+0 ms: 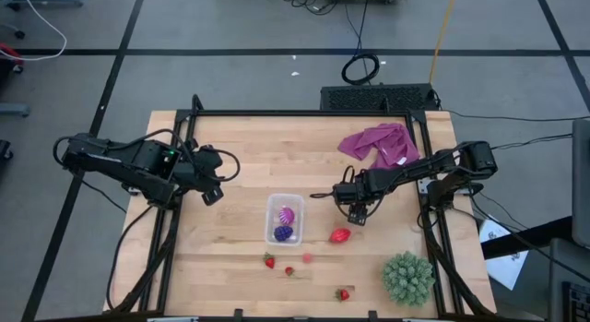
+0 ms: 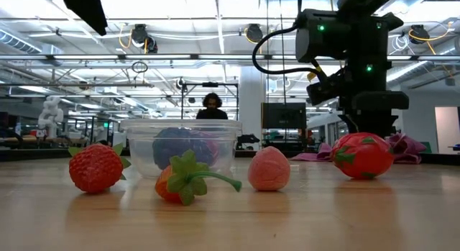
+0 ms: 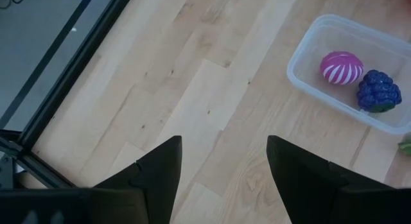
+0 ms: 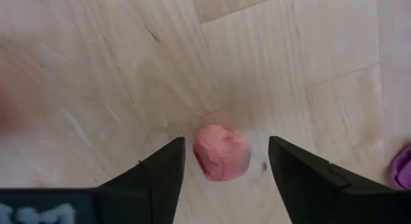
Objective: Pick and placing Produce into tupperware
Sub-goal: Put the light orange top peach into the transparent bin
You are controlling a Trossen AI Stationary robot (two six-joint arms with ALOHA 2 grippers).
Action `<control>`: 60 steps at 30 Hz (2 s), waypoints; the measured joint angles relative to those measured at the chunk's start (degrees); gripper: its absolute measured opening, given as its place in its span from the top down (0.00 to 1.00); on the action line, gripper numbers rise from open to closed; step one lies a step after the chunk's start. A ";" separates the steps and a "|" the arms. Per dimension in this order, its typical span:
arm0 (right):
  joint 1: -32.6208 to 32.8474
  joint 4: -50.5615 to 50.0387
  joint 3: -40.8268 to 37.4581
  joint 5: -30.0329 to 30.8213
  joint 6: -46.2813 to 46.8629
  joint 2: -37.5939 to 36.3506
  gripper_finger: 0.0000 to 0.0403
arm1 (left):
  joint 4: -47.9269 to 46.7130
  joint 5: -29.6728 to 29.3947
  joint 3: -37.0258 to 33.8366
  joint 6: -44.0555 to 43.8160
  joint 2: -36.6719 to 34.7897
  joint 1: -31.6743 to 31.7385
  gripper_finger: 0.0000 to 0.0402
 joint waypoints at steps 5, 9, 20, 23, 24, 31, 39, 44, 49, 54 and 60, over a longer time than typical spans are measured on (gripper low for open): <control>0.00 -0.04 0.00 -0.02 0.02 0.00 0.53 | 0.08 0.00 0.00 0.63 0.00 0.00 0.42; 0.00 -0.05 0.00 -0.02 0.07 0.00 0.57 | 0.08 0.00 0.00 0.71 -0.02 0.00 0.42; 0.00 -0.07 0.00 -0.02 1.31 -0.02 0.72 | 0.08 -0.02 0.00 0.75 0.00 0.00 0.42; 0.00 -0.07 0.00 -0.03 1.31 -0.02 0.74 | 0.08 -0.02 0.00 0.77 0.00 0.00 0.42; 0.00 -0.07 0.00 -0.02 1.31 -0.02 0.74 | 0.08 -0.02 0.00 0.77 0.00 -0.02 0.42; 0.00 -0.07 0.00 -0.03 1.33 -0.02 0.75 | 0.07 -0.04 0.00 0.85 0.00 0.00 0.42; 0.00 -1.07 4.01 -1.36 1.02 -0.02 0.75 | 0.06 -0.11 0.00 1.56 0.00 0.00 0.42; 0.00 -2.73 9.71 -1.60 0.10 -0.02 0.75 | 0.05 -0.84 0.00 2.49 0.00 -0.01 0.42; 0.38 -2.28 16.31 -3.14 -1.17 -0.02 0.75 | 0.02 -1.63 0.00 3.08 0.00 0.00 0.42; 2.36 6.24 19.40 -6.63 -2.00 -0.07 0.75 | -0.01 -1.67 0.00 3.66 0.00 0.00 0.42; 5.24 17.16 19.41 -9.11 -3.03 0.87 0.75 | -0.01 -2.96 -0.01 3.75 0.00 -0.01 0.42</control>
